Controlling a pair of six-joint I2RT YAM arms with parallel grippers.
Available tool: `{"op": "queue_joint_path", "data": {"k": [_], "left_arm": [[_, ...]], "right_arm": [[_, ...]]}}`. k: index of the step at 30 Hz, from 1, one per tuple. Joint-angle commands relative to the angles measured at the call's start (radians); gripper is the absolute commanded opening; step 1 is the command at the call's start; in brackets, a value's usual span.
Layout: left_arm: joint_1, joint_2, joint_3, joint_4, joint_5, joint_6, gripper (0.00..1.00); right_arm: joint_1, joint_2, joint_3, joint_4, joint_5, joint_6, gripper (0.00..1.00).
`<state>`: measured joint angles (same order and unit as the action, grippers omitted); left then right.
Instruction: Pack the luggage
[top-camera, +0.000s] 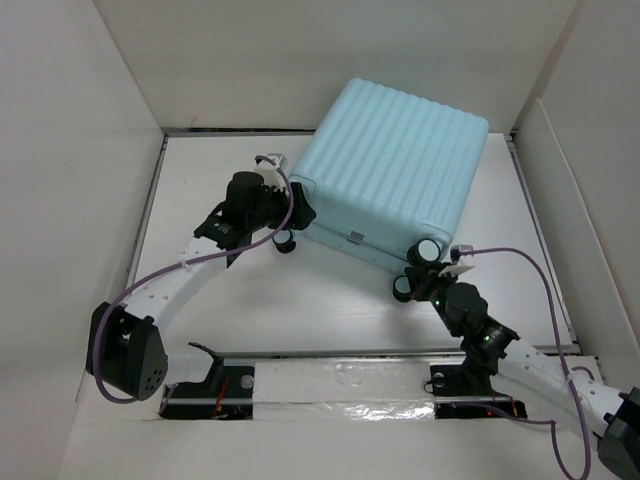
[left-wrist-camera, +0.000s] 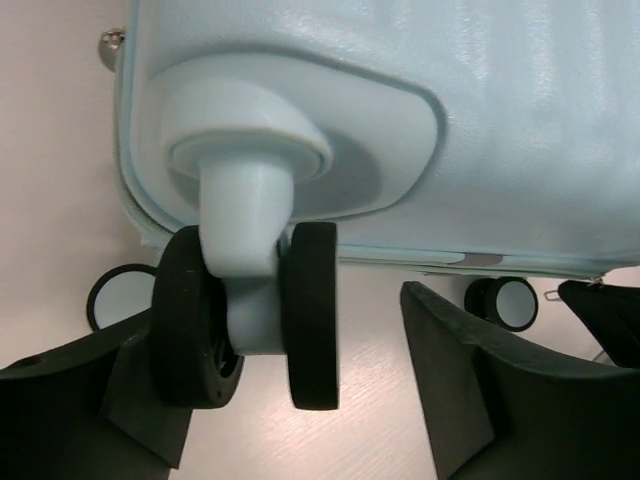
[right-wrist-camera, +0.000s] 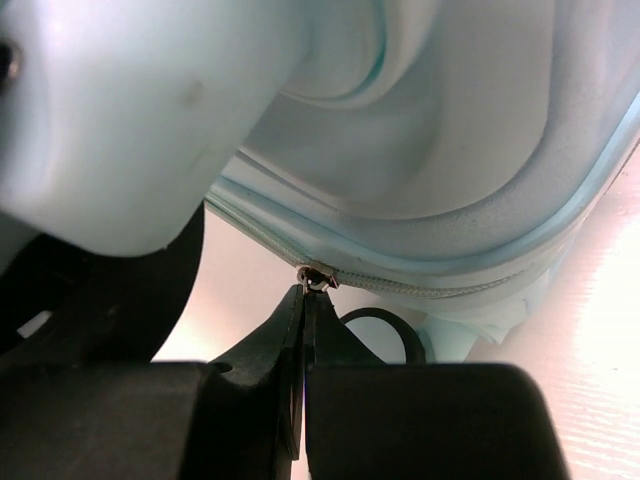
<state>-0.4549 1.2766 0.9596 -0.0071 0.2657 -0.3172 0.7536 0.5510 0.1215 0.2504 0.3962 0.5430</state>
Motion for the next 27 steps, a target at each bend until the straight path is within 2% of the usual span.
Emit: {"op": "queue_joint_path", "data": {"k": [1,4,5,7,10,14,16,20,23,26,27], "left_arm": [[-0.034,-0.043,0.116,0.153,0.023,0.003,0.67],[-0.034,-0.054,0.103,0.151,0.013,0.007,0.27],[-0.034,-0.056,0.1,0.148,0.018,0.007,0.1],[-0.034,-0.057,0.093,0.151,0.036,-0.005,0.0],[-0.034,-0.066,0.073,0.188,0.066,-0.028,0.0],[-0.034,-0.069,0.031,0.28,0.144,-0.121,0.0],[-0.135,-0.05,0.047,0.263,0.094,-0.097,0.0],[-0.218,0.004,0.088,0.283,0.101,-0.118,0.0],[-0.29,-0.003,0.119,0.279,0.052,-0.108,0.0],[-0.338,-0.028,0.131,0.266,-0.014,-0.085,0.0],[-0.338,-0.04,0.123,0.265,-0.017,-0.088,0.0]], "right_arm": [[0.023,-0.031,0.02,0.107,-0.057,0.002,0.0],[0.023,-0.033,0.017,0.11,-0.066,0.002,0.0],[0.023,-0.03,0.017,0.119,-0.071,0.0,0.0],[0.045,0.012,0.02,0.165,-0.103,-0.02,0.0],[0.104,0.137,0.072,0.205,-0.074,-0.034,0.0],[0.316,0.346,0.16,0.28,0.11,-0.04,0.0],[0.384,0.497,0.283,0.257,0.25,-0.055,0.0],[0.444,0.708,0.464,0.262,0.326,-0.1,0.0],[0.454,0.738,0.509,0.231,0.366,-0.103,0.0],[0.414,0.618,0.424,0.207,0.429,-0.095,0.0],[0.392,0.515,0.4,0.178,0.435,-0.084,0.0]]}}
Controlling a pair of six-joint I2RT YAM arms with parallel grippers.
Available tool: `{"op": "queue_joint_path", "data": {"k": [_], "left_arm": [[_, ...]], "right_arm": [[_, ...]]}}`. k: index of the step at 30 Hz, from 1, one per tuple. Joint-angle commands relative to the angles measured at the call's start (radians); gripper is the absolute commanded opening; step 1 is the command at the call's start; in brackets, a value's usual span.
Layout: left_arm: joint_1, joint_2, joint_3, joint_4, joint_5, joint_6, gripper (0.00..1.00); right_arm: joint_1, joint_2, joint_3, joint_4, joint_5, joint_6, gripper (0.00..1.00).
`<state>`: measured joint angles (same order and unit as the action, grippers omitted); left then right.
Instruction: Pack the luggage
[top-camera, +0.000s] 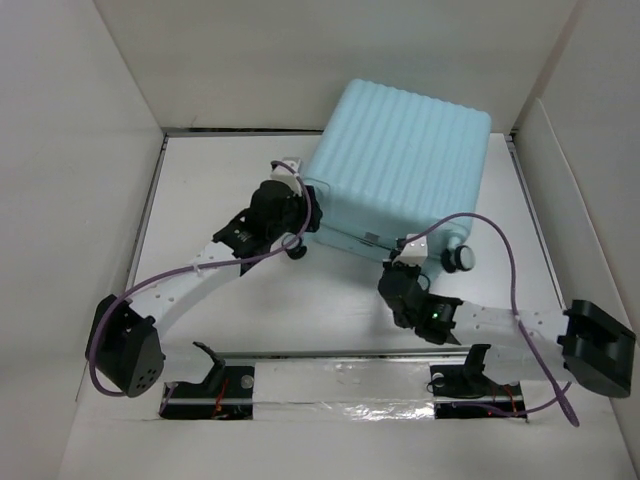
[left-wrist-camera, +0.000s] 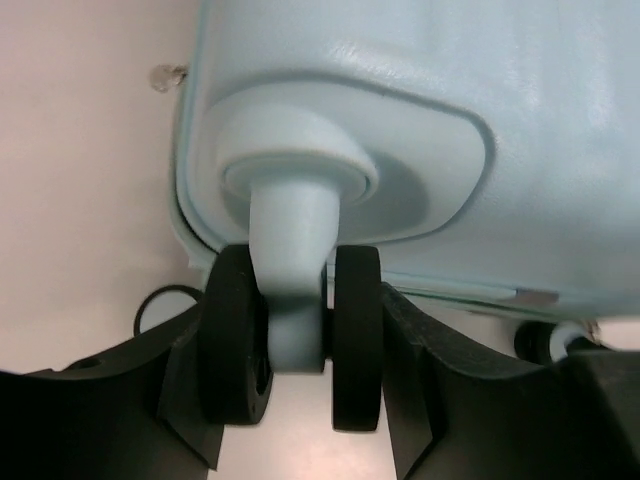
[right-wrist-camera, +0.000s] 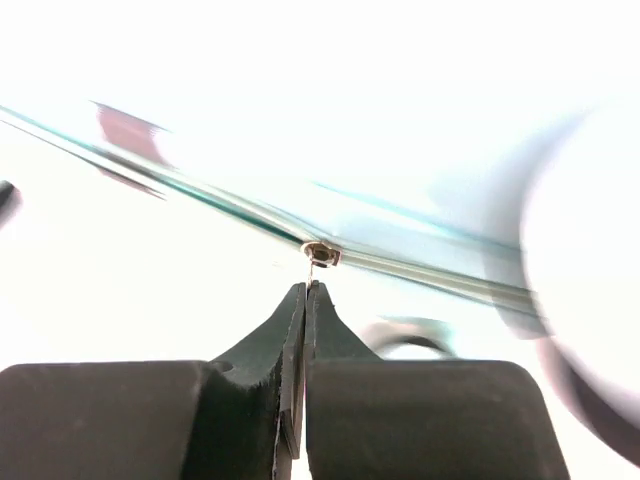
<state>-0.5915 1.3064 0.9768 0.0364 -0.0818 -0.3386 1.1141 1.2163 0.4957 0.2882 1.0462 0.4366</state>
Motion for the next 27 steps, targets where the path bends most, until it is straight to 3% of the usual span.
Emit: {"op": "queue_joint_path", "data": {"k": [1,4,6,10,14,21,25,27], "left_arm": [[-0.202,-0.078,0.096,0.233,0.33,-0.077,0.0],[-0.202,-0.104,0.06,0.258,0.338,-0.089,0.0],[-0.202,-0.107,0.039,0.284,0.394,-0.134,0.0],[-0.269,-0.102,0.019,0.365,0.413,-0.203,0.0],[-0.298,-0.134,0.007,0.407,0.382,-0.241,0.0],[-0.289,-0.33,-0.087,0.467,0.364,-0.373,0.0],[-0.289,-0.406,-0.185,0.589,0.34,-0.476,0.0],[-0.31,-0.424,-0.239,0.629,0.312,-0.499,0.0]], "right_arm": [[0.009,-0.203,0.005,0.111,-0.221,0.016,0.0],[-0.065,-0.323,-0.034,0.068,-0.271,-0.021,0.0],[-0.089,-0.298,-0.029,0.092,-0.366,-0.03,0.0],[-0.056,-0.085,-0.005,0.367,-0.61,-0.018,0.0],[0.029,0.162,0.118,0.509,-0.808,-0.01,0.0],[0.064,0.366,0.306,0.715,-0.943,-0.027,0.0],[0.053,0.547,0.365,1.041,-0.974,0.074,0.0],[0.041,0.597,0.347,1.124,-0.988,0.153,0.0]]}}
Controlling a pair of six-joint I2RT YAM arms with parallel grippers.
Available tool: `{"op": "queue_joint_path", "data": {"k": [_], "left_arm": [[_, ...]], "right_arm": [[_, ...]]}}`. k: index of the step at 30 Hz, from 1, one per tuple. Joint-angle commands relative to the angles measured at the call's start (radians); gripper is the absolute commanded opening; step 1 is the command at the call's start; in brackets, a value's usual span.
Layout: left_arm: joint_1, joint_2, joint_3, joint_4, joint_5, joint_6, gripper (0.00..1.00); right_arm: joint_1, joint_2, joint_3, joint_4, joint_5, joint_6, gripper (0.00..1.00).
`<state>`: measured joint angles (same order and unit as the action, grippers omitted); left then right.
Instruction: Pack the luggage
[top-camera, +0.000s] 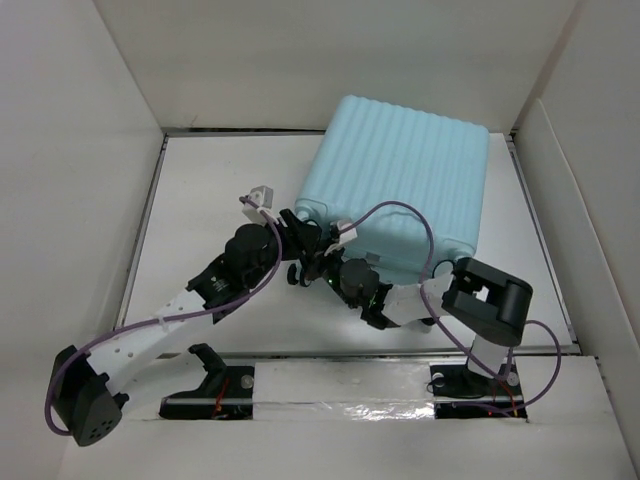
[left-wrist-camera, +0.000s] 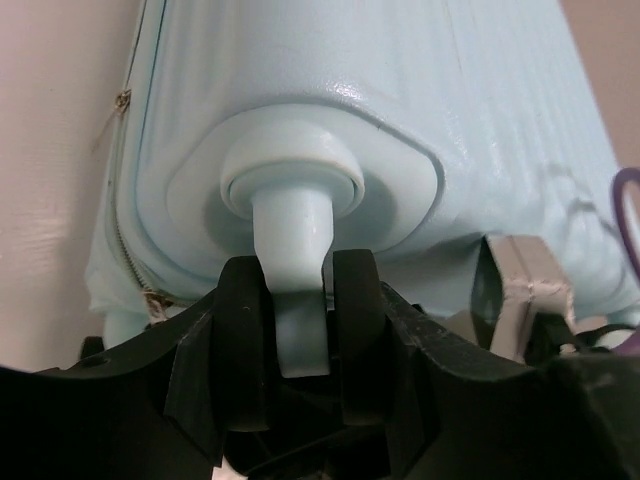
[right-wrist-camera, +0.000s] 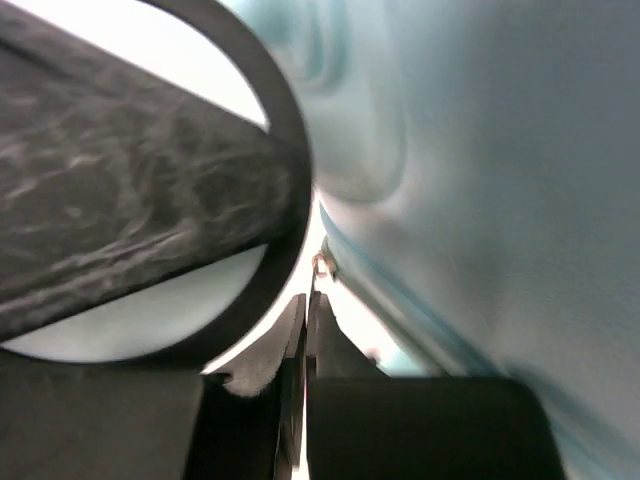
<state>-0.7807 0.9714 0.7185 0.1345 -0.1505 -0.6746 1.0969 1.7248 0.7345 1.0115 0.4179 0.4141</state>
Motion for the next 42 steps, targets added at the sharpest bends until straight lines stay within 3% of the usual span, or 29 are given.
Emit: {"op": "queue_joint_path", "data": {"k": [1,4,7,13,18,25,28,30,31,32,35,37,40,41,42], "left_arm": [[-0.121,-0.094,0.006,0.553,0.37,-0.164,0.0],[-0.121,-0.105,-0.069,0.637,0.336,-0.19,0.0],[-0.141,-0.044,-0.116,0.785,0.341,-0.25,0.0],[-0.239,0.221,-0.033,1.003,0.319,-0.263,0.0],[-0.259,0.358,0.033,1.158,0.327,-0.307,0.0],[-0.249,0.435,0.038,1.32,0.321,-0.35,0.0],[-0.217,0.428,0.013,1.329,0.324,-0.367,0.0],[-0.197,0.403,-0.019,1.326,0.312,-0.365,0.0],[-0.187,0.392,-0.031,1.306,0.304,-0.364,0.0],[-0.164,0.382,-0.042,1.295,0.301,-0.362,0.0],[-0.122,0.326,-0.099,1.249,0.273,-0.361,0.0],[-0.095,0.29,-0.126,1.21,0.276,-0.355,0.0],[-0.052,0.26,-0.16,1.183,0.292,-0.365,0.15],[-0.043,0.256,-0.169,1.185,0.293,-0.371,0.28],[-0.043,0.251,-0.18,1.186,0.302,-0.387,0.35]], "right_arm": [[0.058,0.096,0.08,0.476,-0.361,0.189,0.0],[0.035,0.018,-0.097,0.458,-0.303,0.184,0.0],[-0.018,-0.17,-0.304,0.396,-0.211,0.187,0.0],[-0.039,-0.415,-0.36,0.035,-0.205,0.178,0.0],[-0.038,-0.317,-0.382,0.189,-0.154,0.248,0.0],[-0.038,0.028,-0.248,0.641,-0.344,0.393,0.06],[-0.049,0.032,-0.3,0.658,-0.317,0.397,0.16],[-0.06,-0.051,-0.332,0.586,-0.286,0.376,0.29],[-0.06,-0.088,-0.349,0.496,-0.269,0.359,0.37],[-0.06,-0.126,-0.378,0.445,-0.239,0.344,0.51],[-0.049,-0.299,-0.421,0.203,-0.173,0.284,0.73],[-0.038,-0.438,-0.438,-0.001,-0.131,0.256,0.81],[-0.019,-0.638,-0.449,-0.299,-0.076,0.223,0.9],[-0.009,-0.684,-0.445,-0.371,-0.062,0.219,0.9],[0.004,-0.727,-0.442,-0.433,-0.029,0.21,0.9]]}}
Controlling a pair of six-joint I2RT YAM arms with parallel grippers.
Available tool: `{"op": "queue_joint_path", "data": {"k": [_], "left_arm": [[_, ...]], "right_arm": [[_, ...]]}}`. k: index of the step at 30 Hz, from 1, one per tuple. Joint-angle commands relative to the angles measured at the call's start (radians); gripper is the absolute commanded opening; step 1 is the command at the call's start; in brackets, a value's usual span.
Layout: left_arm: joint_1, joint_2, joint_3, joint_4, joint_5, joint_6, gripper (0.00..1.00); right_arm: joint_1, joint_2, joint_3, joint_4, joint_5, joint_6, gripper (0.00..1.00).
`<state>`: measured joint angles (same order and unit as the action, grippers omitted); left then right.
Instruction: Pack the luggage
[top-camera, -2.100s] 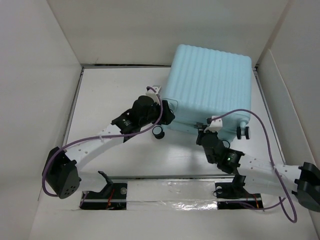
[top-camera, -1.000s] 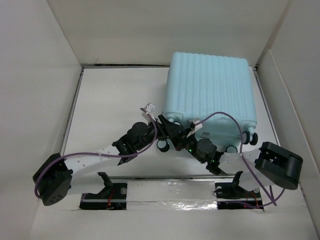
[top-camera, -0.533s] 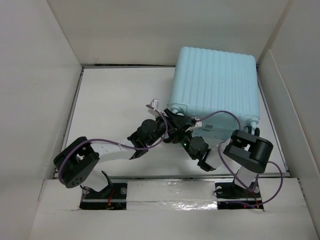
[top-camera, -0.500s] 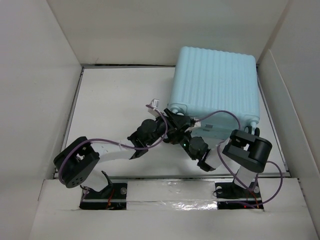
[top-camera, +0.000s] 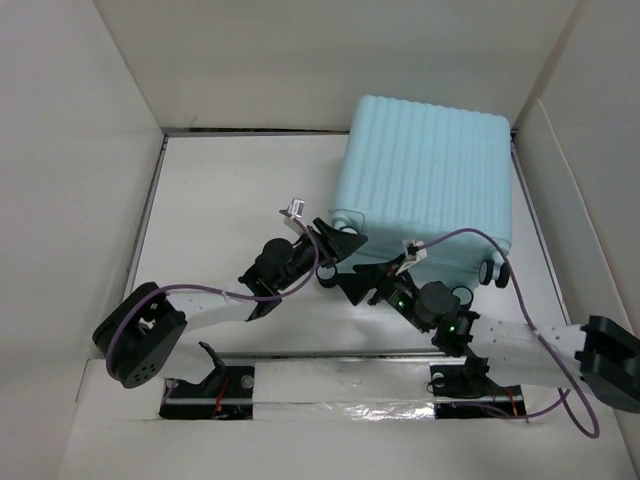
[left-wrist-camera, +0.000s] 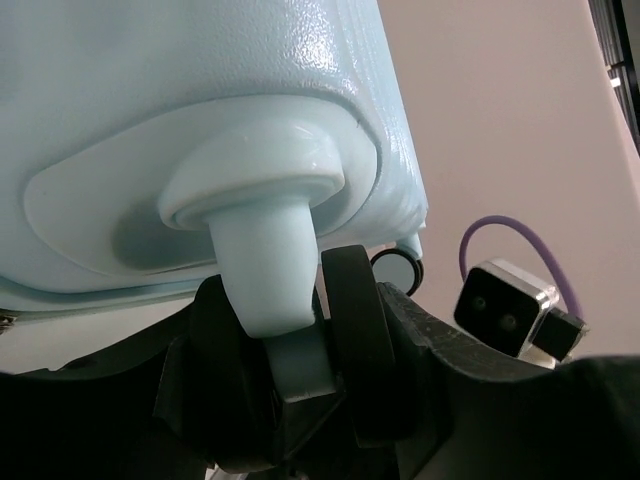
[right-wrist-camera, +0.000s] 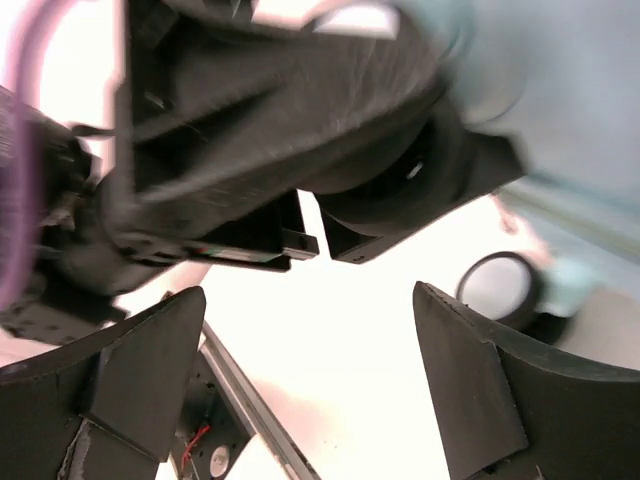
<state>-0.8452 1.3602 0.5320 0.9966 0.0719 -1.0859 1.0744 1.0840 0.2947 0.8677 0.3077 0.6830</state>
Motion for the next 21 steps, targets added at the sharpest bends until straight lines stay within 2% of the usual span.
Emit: {"op": "queue_joint_path", "data": {"k": [1,2,4,5,8,11,13,14,17,21], "left_arm": [[0.047,-0.136,-0.004,0.333,0.092,0.02,0.41],[0.047,-0.135,-0.007,0.338,0.103,0.014,0.5],[0.069,-0.128,-0.021,0.361,0.132,-0.009,0.59],[0.084,-0.125,-0.026,0.37,0.143,-0.017,0.68],[0.119,-0.118,-0.026,0.381,0.206,-0.039,0.81],[0.158,-0.137,-0.015,0.295,0.256,-0.016,0.89],[0.17,-0.176,0.005,0.15,0.255,0.027,0.9],[0.17,-0.19,0.008,0.102,0.241,0.071,0.9],[0.192,-0.234,-0.003,0.017,0.209,0.116,0.88],[0.213,-0.256,-0.033,0.033,0.23,0.107,0.88]], "right_arm": [[0.027,-0.17,0.001,-0.393,0.1,-0.074,0.9],[0.027,-0.211,0.003,-0.436,0.116,-0.08,0.88],[0.027,-0.286,0.006,-0.514,0.149,-0.108,0.84],[0.027,-0.347,0.006,-0.524,0.165,-0.114,0.8],[0.003,-0.392,0.039,-0.567,0.209,-0.171,0.59],[-0.033,-0.374,0.113,-0.611,0.177,-0.227,0.47],[-0.033,-0.336,0.142,-0.618,0.168,-0.249,0.58],[-0.042,-0.319,0.162,-0.607,0.165,-0.257,0.69],[-0.051,-0.244,0.196,-0.55,0.128,-0.284,0.86],[-0.051,-0.136,0.27,-0.5,0.111,-0.315,0.96]]}}
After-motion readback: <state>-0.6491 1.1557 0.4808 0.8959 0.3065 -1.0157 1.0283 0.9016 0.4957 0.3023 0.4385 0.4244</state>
